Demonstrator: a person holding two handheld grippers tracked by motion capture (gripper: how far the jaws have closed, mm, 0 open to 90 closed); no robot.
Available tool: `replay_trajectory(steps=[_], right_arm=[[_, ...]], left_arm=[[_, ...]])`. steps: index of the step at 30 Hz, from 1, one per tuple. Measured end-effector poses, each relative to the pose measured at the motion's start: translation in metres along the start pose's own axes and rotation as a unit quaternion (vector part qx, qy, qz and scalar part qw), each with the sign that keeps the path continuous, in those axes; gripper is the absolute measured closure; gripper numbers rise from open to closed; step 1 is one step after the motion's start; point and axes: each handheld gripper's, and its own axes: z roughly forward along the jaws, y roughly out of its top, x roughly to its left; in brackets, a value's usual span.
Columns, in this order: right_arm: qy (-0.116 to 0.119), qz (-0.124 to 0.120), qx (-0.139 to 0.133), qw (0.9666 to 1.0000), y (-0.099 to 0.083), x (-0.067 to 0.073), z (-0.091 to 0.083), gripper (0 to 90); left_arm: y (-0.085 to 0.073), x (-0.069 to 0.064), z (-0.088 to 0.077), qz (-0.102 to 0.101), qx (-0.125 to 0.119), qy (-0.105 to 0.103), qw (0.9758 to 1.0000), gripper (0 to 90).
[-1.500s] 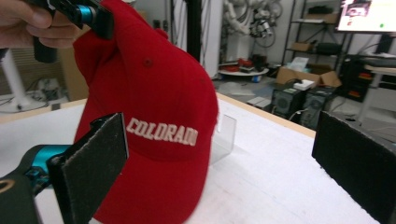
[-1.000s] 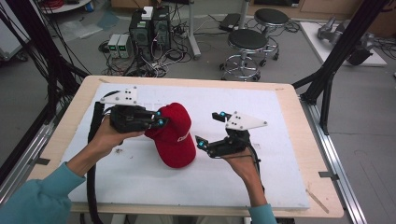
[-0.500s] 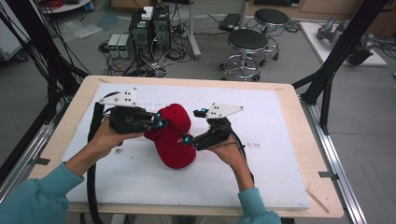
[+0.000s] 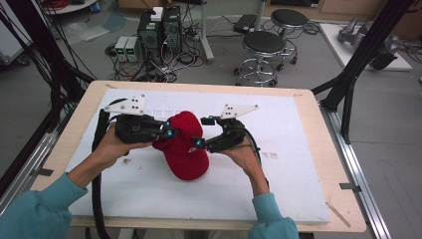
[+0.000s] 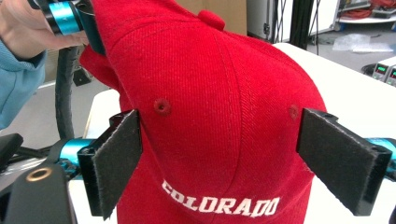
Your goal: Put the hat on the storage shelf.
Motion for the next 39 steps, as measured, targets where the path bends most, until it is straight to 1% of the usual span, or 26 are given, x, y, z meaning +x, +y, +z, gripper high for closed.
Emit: replay_trajectory(steps=[2, 5, 8, 11, 12, 13, 14, 15, 17, 19, 20, 22, 24, 25, 29, 31, 34, 35, 36, 37, 38, 39], right_arm=[[0.004, 0.001, -0.001, 1.0, 0.0, -0.001, 0.0, 14.9], [0.01, 0.003, 0.003, 0.9999, -0.001, -0.002, 0.001, 18.7], [0.011, -0.001, 0.01, 0.9999, -0.001, 0.0, 0.002, 26.1], [0.006, -0.008, 0.015, 0.9998, 0.0, 0.0, 0.002, 39.3], [0.001, -0.017, 0.014, 0.9998, 0.0, 0.0, 0.002, 43.6], [0.002, -0.012, 0.017, 0.9998, 0.0, 0.001, 0.002, 46.6], [-0.002, -0.021, 0.018, 0.9996, 0.001, 0.001, 0.002, 51.8], [-0.004, -0.018, 0.022, 0.9996, 0.001, 0.003, 0.001, 54.4], [-0.01, -0.029, 0.023, 0.9993, 0.002, 0.004, 0.002, 59.7], [-0.009, -0.019, 0.03, 0.9993, 0.002, 0.005, 0.002, 66.4], [-0.007, -0.016, 0.033, 0.9993, 0.002, 0.006, 0.002, 72.2], [-0.001, -0.017, 0.037, 0.9992, 0.003, 0.007, 0.003, 80.9], [-0.008, -0.024, 0.043, 0.9987, 0.003, 0.01, 0.004, 84.0], [-0.006, -0.025, 0.045, 0.9987, 0.003, 0.01, 0.004, 84.7], [-0.001, -0.021, 0.044, 0.9988, 0.003, 0.011, 0.003, 86.0], [-0.003, -0.024, 0.043, 0.9988, 0.004, 0.012, 0.003, 86.1], [-0.008, -0.026, 0.041, 0.9988, 0.004, 0.012, 0.002, 86.2], [-0.01, -0.025, 0.041, 0.9988, 0.005, 0.012, 0.002, 86.2], [-0.01, -0.026, 0.04, 0.9988, 0.005, 0.012, 0.001, 86.2], [-0.011, -0.022, 0.04, 0.9989, 0.005, 0.013, 0.001, 86.2], [-0.012, -0.026, 0.034, 0.999, 0.005, 0.013, 0.0, 86.3], [-0.012, -0.025, 0.033, 0.9991, 0.006, 0.013, -0.001, 86.3]], left_arm=[[0.0, 0.0, 0.0, 0.0, 0.0, 0.0, 1.0, 87.1], [0.0, 0.0, 0.0, 0.001, -0.001, 0.0, 1.0, 87.1], [0.0, 0.0, 0.001, 0.001, -0.001, 0.001, 1.0, 87.1], [0.0, 0.0, 0.001, 0.004, 0.005, 0.0, 1.0, 87.1], [0.0, 0.0, 0.001, 0.005, 0.006, -0.001, 1.0, 87.1], [0.0, 0.0, 0.002, 0.005, 0.006, 0.0, 1.0, 87.1], [0.0, 0.0, 0.002, 0.005, 0.007, 0.0, 1.0, 87.1], [0.0, -0.001, 0.003, 0.005, 0.007, -0.001, 1.0, 87.0], [0.0, -0.001, 0.004, 0.008, 0.01, 0.0, 0.9999, 87.0], [0.0, -0.001, 0.005, 0.009, 0.014, 0.001, 0.9999, 87.0], [-0.001, -0.001, 0.006, 0.008, 0.013, 0.001, 0.9999, 87.0], [-0.001, 0.0, 0.006, 0.007, 0.016, 0.004, 0.9998, 87.0], [-0.001, 0.001, 0.006, 0.006, 0.017, 0.004, 0.9998, 87.0], [-0.001, 0.001, 0.006, 0.002, 0.015, 0.005, 0.9999, 87.0], [-0.001, 0.001, 0.005, 0.003, 0.013, 0.006, 0.9999, 86.8], [-0.001, 0.002, 0.005, 0.002, 0.009, 0.009, 0.9999, 85.4], [-0.001, 0.002, 0.003, 0.0, 0.005, 0.014, 0.9999, 78.3], [-0.001, 0.001, 0.003, -0.001, 0.004, 0.017, 0.9998, 73.0], [-0.001, 0.001, 0.003, -0.002, 0.006, 0.024, 0.9997, 63.8], [-0.002, 0.002, 0.003, -0.005, 0.011, 0.031, 0.9994, 58.7], [-0.002, 0.002, 0.003, -0.008, 0.014, 0.034, 0.9993, 53.3], [-0.003, 0.003, 0.002, -0.014, 0.009, 0.04, 0.9991, 48.8]])
